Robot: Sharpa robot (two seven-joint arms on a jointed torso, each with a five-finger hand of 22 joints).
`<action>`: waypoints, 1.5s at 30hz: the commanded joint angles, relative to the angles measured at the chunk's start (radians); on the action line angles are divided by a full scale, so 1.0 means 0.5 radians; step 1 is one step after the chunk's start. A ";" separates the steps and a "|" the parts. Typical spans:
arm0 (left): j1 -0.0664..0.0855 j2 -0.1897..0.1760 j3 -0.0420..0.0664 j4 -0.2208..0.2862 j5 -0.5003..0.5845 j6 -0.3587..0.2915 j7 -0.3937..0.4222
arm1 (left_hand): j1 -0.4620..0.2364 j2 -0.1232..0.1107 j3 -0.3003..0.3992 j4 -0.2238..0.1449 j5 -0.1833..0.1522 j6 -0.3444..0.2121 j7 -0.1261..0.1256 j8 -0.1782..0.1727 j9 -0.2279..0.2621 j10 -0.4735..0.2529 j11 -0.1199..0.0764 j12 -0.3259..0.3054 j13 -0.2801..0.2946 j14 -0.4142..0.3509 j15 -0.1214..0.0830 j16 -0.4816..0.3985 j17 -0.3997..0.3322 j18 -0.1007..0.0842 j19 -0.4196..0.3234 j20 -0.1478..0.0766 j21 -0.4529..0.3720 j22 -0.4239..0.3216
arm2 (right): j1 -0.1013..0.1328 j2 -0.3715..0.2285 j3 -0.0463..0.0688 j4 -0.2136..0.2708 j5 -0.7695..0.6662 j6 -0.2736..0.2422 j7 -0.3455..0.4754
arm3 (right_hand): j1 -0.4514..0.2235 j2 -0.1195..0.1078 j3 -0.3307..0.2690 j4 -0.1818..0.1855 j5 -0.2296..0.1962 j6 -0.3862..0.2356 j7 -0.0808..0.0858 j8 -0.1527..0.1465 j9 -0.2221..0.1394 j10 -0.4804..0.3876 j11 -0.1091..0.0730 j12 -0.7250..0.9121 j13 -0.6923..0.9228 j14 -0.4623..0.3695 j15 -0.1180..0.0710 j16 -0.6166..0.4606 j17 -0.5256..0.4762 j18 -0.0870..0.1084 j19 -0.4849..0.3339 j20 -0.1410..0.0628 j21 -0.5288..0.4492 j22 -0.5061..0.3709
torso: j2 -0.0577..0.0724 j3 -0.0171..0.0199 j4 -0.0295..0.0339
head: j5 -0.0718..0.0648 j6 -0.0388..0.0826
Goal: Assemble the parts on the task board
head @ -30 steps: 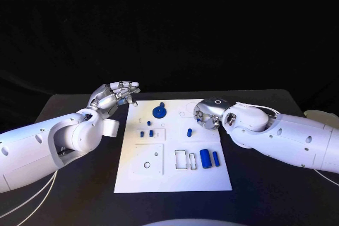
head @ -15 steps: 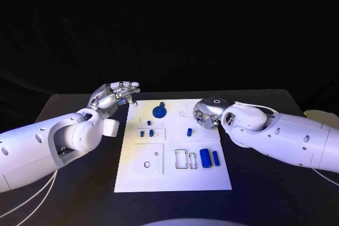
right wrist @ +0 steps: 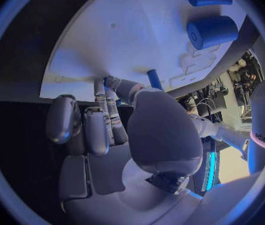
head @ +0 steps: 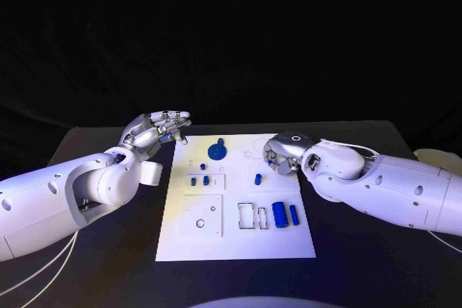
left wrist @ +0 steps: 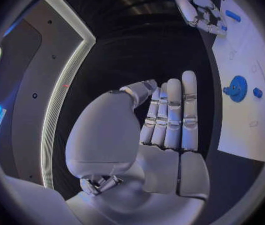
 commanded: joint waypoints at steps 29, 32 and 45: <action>-0.001 -0.004 0.002 -0.012 0.001 0.033 -0.010 | 0.007 0.004 -0.002 -0.010 0.012 -0.020 0.006 -0.006 0.003 -0.030 0.007 0.007 0.002 -0.022 0.001 0.005 0.001 0.010 0.002 0.009 -0.010 -0.003 | 0.006 -0.151 0.005 0.216 0.047 -0.304 0.002 | -0.011 0.033 0.016 0.000 0.015 0.025 -0.008 0.010 0.011 0.042 -0.019 -0.005 0.005 0.079 -0.013 0.015 0.003 -0.021 0.022 0.001 0.034 0.093 | -0.001 -0.0013 0.000 | 0.003 0.014; -0.001 -0.004 0.002 -0.013 0.001 0.034 -0.011 | 0.006 0.004 -0.002 -0.011 0.012 -0.020 0.006 -0.006 0.004 -0.033 0.008 0.008 0.002 -0.024 0.002 0.005 0.001 0.010 0.001 0.010 -0.010 -0.003 | 0.007 -0.180 0.010 0.270 0.071 -0.351 0.012 | -0.013 0.031 0.016 -0.001 0.016 0.026 -0.008 0.010 0.012 0.042 -0.019 -0.005 0.005 0.079 -0.013 0.015 0.002 -0.021 0.023 0.001 0.036 0.095 | -0.001 -0.0009 0.001 | 0.008 0.016; -0.001 0.014 0.002 -0.024 0.001 0.038 -0.010 | 0.006 0.004 -0.002 -0.012 0.012 -0.020 0.007 -0.006 0.004 -0.035 0.009 0.008 0.002 -0.026 0.003 0.004 0.001 0.009 -0.001 0.010 -0.011 -0.003 | 0.006 -0.162 0.032 0.568 0.134 -0.440 0.077 | -0.018 0.024 0.016 -0.006 0.022 0.028 -0.009 0.010 0.014 0.045 -0.021 -0.008 0.005 0.079 -0.014 0.016 0.004 -0.021 0.023 0.000 0.036 0.096 | -0.001 -0.0002 0.006 | 0.092 0.016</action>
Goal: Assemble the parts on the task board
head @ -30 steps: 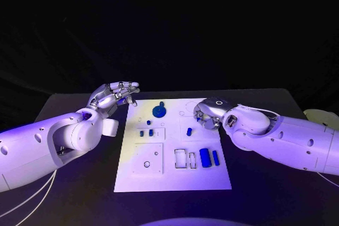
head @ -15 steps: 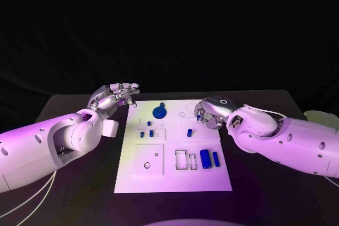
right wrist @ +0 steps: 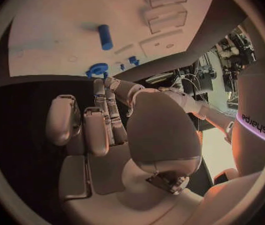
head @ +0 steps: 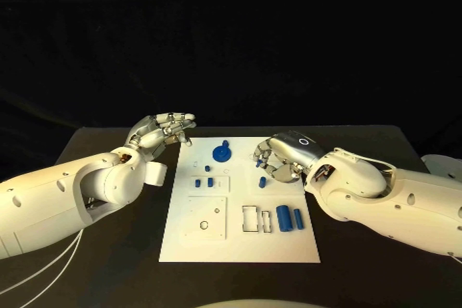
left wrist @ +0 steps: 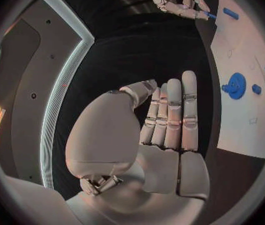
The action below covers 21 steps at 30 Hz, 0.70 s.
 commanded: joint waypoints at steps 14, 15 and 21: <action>-0.001 0.036 0.002 -0.011 0.001 0.034 0.013 | 0.006 0.004 -0.001 -0.014 0.012 -0.013 0.000 -0.006 0.003 -0.017 0.002 0.009 0.003 -0.014 0.003 0.004 0.001 0.010 -0.002 0.011 -0.012 -0.002 | -0.103 0.211 -0.001 0.046 0.053 -0.043 0.117 | -0.023 0.000 0.005 -0.003 0.021 0.012 0.000 0.013 0.005 0.032 -0.029 -0.011 0.002 0.079 -0.015 0.007 -0.002 -0.020 0.004 -0.001 0.001 0.092 | 0.000 -0.0046 0.001 | 0.249 -0.058; 0.000 0.038 0.002 -0.012 0.001 0.034 0.013 | 0.006 0.004 -0.001 -0.014 0.012 -0.013 0.000 -0.006 0.003 -0.017 0.002 0.009 0.003 -0.014 0.003 0.004 0.001 0.010 -0.002 0.011 -0.012 -0.002 | -0.117 0.221 -0.002 0.043 0.054 -0.043 0.122 | -0.023 0.000 0.005 -0.003 0.021 0.012 0.000 0.013 0.005 0.032 -0.029 -0.011 0.002 0.079 -0.015 0.007 -0.002 -0.020 0.004 -0.001 0.001 0.092 | 0.000 -0.0049 0.001 | 0.265 -0.064; 0.000 0.055 0.002 -0.018 -0.003 0.036 0.010 | 0.006 0.004 -0.001 -0.016 0.012 -0.014 0.000 -0.007 0.004 -0.018 0.003 0.010 0.003 -0.016 0.003 0.003 0.001 0.010 -0.004 0.012 -0.012 -0.002 | -0.198 0.287 -0.010 0.001 0.057 -0.032 0.142 | -0.024 0.000 0.005 -0.004 0.026 0.011 0.000 0.013 0.006 0.033 -0.029 -0.012 0.002 0.079 -0.015 0.006 -0.003 -0.019 0.003 -0.001 -0.001 0.092 | 0.001 -0.0045 0.003 | 0.323 -0.091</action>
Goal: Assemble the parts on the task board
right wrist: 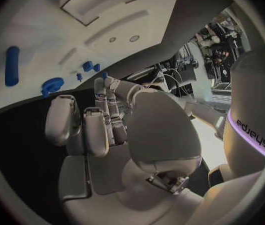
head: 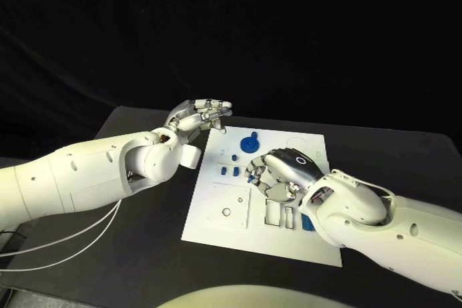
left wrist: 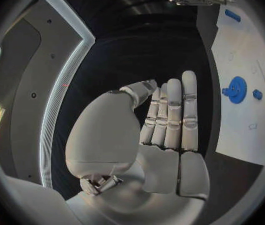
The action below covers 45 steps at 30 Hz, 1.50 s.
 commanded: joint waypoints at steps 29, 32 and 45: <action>0.001 0.034 0.002 -0.005 -0.012 0.048 -0.004 | 0.004 0.005 -0.002 -0.018 0.012 -0.013 0.000 -0.006 0.004 -0.012 -0.005 0.014 0.004 -0.018 0.004 0.003 0.001 0.010 -0.006 0.013 -0.013 -0.002 | -0.141 0.182 -0.045 -0.225 0.014 0.080 0.071 | -0.033 0.002 0.004 -0.002 0.012 0.013 0.004 0.002 0.006 -0.010 -0.008 -0.016 -0.003 0.078 -0.015 0.005 -0.006 -0.017 -0.001 -0.001 -0.010 0.088 | 0.002 0.0018 -0.004 | 0.100 -0.059; 0.001 0.034 0.002 -0.004 -0.012 0.049 -0.004 | 0.002 0.005 -0.003 -0.019 0.011 -0.014 0.001 -0.006 0.004 -0.014 -0.004 0.016 0.005 -0.020 0.005 0.004 0.001 0.010 -0.007 0.013 -0.013 -0.002 | -0.145 0.188 -0.049 -0.229 0.020 0.092 0.073 | -0.033 0.002 0.004 -0.002 0.012 0.013 0.004 0.002 0.006 -0.010 -0.008 -0.016 -0.003 0.078 -0.015 0.005 -0.006 -0.017 -0.001 -0.001 -0.010 0.088 | 0.001 0.0019 -0.004 | 0.102 -0.063; 0.001 0.032 0.002 -0.008 -0.013 0.049 -0.006 | 0.000 0.005 -0.004 -0.018 0.011 -0.014 0.001 -0.006 0.005 -0.015 -0.004 0.017 0.005 -0.020 0.005 0.004 0.001 0.010 -0.008 0.014 -0.014 -0.002 | -0.150 0.194 -0.054 -0.232 0.025 0.107 0.075 | -0.036 0.002 0.003 -0.002 0.012 0.013 0.004 0.002 0.007 -0.009 -0.007 -0.017 -0.003 0.078 -0.014 0.004 -0.008 -0.017 -0.003 -0.001 -0.012 0.087 | 0.002 0.0011 -0.004 | 0.104 -0.068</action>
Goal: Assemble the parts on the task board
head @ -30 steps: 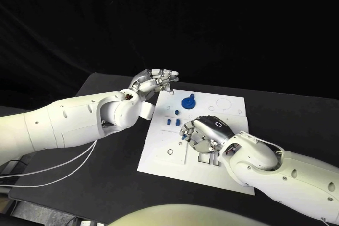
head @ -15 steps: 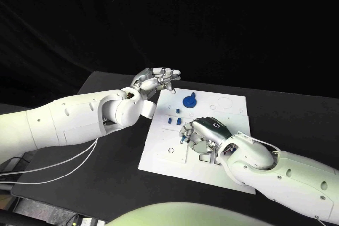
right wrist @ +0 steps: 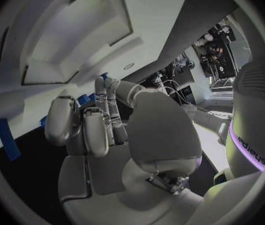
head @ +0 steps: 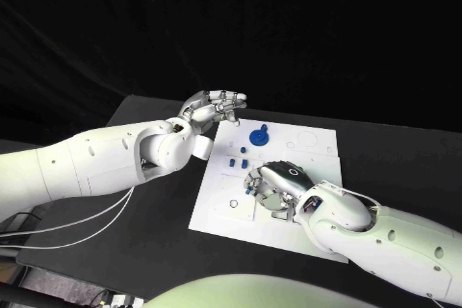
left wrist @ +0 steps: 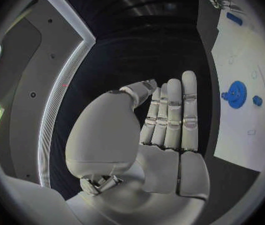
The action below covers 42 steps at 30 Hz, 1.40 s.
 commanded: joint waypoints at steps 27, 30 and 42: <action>0.001 -0.001 0.002 0.007 -0.010 0.035 0.003 | 0.000 0.005 0.001 -0.012 0.011 -0.014 0.001 -0.006 0.003 -0.015 -0.004 0.009 0.003 -0.013 -0.002 0.004 0.001 0.010 0.000 0.007 -0.014 -0.003 | -0.007 0.046 -0.009 -0.041 -0.067 0.167 -0.058 | -0.036 -0.002 -0.008 0.001 0.006 0.005 0.005 0.002 0.005 -0.010 -0.002 -0.019 -0.002 0.074 -0.013 -0.005 -0.018 -0.012 -0.016 0.000 -0.037 0.077 | 0.001 0.0002 -0.001 | -0.001 -0.006; 0.001 -0.001 0.002 0.005 -0.011 0.035 0.002 | 0.000 0.005 0.001 -0.012 0.011 -0.014 0.001 -0.006 0.003 -0.015 -0.004 0.009 0.003 -0.013 -0.002 0.004 0.001 0.010 0.000 0.007 -0.014 -0.003 | -0.007 0.045 -0.011 -0.046 -0.065 0.148 -0.070 | -0.068 -0.012 -0.017 0.008 0.010 -0.060 0.027 -0.038 -0.004 -0.059 0.017 -0.052 -0.009 0.069 0.002 -0.011 -0.029 -0.003 -0.044 0.008 -0.087 0.052 | 0.000 -0.0005 -0.002 | -0.004 -0.005; 0.001 0.001 0.002 -0.004 -0.013 0.040 -0.001 | -0.004 0.008 -0.001 -0.017 0.011 -0.014 0.000 -0.005 0.006 -0.021 -0.004 0.017 0.005 -0.017 -0.001 0.005 0.002 0.011 -0.004 0.008 -0.015 -0.003 | -0.007 -0.059 -0.008 0.041 -0.052 -0.047 -0.106 | -0.161 -0.106 -0.057 0.026 0.072 -0.241 0.103 -0.157 -0.040 -0.210 0.091 -0.118 -0.040 0.047 0.063 -0.041 -0.082 0.019 -0.105 0.064 -0.207 -0.004 | -0.006 0.0012 -0.006 | -0.006 0.012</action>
